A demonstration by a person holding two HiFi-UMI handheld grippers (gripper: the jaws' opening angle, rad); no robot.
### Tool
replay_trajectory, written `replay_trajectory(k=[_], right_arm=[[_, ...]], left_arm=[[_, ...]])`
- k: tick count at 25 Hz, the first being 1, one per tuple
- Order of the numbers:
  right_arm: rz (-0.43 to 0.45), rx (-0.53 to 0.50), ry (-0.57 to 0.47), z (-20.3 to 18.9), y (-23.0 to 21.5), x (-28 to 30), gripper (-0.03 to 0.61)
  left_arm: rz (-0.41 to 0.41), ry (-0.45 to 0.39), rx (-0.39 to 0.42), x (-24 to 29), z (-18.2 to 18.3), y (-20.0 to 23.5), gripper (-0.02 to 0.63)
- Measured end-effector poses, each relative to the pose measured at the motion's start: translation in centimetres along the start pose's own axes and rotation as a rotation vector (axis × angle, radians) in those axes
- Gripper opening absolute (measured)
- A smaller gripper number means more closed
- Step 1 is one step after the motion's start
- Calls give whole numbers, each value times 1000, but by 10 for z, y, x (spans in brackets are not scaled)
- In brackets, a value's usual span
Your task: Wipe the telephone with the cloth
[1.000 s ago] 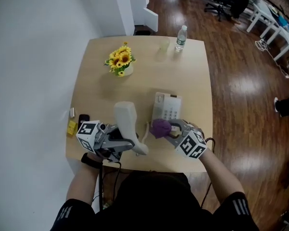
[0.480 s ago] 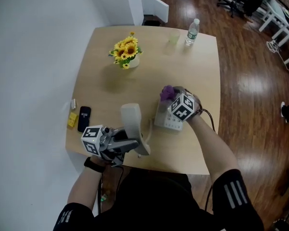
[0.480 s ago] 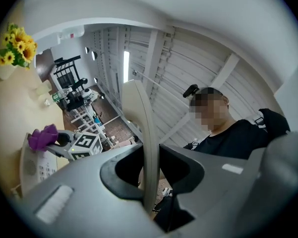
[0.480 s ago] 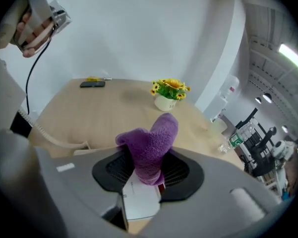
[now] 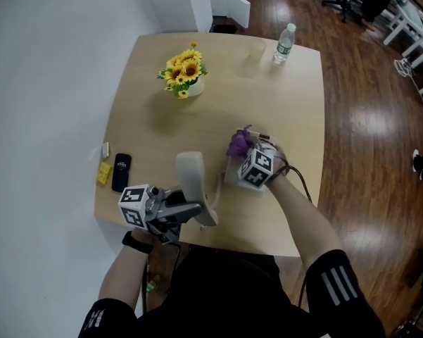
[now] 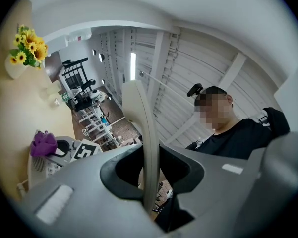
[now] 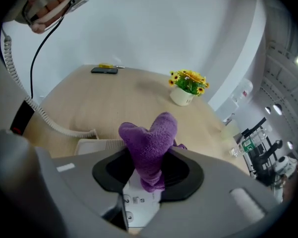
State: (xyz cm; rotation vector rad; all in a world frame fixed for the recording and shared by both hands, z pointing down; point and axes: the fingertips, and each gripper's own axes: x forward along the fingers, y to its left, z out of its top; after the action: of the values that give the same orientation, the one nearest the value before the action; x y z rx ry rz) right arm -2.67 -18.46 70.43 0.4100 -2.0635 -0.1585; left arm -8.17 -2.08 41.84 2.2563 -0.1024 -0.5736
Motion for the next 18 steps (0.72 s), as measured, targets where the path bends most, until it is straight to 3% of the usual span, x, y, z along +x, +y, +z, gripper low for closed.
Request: replay_trajectory(k=[13,18], right_arm=[[135,-102,-17,-13,122,-14,147],[191,-40,-20,-16,150,-17,149]], left_arm=[[49,27,-45,-8,-5,28,91],[61,42,-60,-8,-8,36,91]])
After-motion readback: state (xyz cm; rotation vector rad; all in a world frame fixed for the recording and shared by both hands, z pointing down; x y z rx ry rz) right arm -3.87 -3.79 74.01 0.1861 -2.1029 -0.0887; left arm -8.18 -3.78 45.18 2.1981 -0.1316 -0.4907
